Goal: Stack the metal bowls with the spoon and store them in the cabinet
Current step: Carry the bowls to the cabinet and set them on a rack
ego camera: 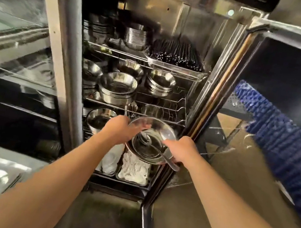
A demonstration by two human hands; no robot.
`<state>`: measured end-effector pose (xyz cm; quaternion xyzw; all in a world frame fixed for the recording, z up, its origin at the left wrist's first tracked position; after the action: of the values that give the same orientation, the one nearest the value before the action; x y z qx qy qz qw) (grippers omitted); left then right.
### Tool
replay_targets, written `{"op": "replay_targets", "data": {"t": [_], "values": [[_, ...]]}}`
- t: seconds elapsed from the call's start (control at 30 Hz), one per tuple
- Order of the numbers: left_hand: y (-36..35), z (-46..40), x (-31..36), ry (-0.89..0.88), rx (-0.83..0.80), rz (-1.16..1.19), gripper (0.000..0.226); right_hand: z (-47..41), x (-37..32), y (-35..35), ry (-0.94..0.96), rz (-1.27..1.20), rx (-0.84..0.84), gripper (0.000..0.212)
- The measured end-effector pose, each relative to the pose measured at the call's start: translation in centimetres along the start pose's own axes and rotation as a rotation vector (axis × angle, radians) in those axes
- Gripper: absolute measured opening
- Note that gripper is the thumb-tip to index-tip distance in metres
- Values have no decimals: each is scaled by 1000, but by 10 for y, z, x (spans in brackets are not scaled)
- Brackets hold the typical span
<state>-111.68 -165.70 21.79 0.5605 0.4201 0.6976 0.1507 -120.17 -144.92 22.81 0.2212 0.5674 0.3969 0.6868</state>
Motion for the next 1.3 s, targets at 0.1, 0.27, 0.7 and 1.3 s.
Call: {"op": "replay_targets", "data": {"t": [0.1,0.27,0.7,1.3], "values": [[6,-56,-12,-29,-28,55,88,-42,-28,-10,-59,4,30,36],[25,-147,-22,-58,-58,54,78,-105,-75,-16,-111,-35,57,47],[4,-271,-22,-123,-158,141,41,-227,-96,-21,-165,-61,114,41],[-63,-305,-13,-74,-98,154,39,-302,-78,-23,-130,55,85,47]]}}
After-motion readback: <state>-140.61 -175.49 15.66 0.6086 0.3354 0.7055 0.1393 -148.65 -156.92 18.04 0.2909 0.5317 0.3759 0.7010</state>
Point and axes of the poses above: each hand's wrist, its own z-axis away from the middle knuckle, its own y-axis out of the back of the hand, x = y × z, the point moved 1 cm from there along -z, towards the middle knuckle, and after that the axes turned 3 degrees about -y, right-handed, at the moved point
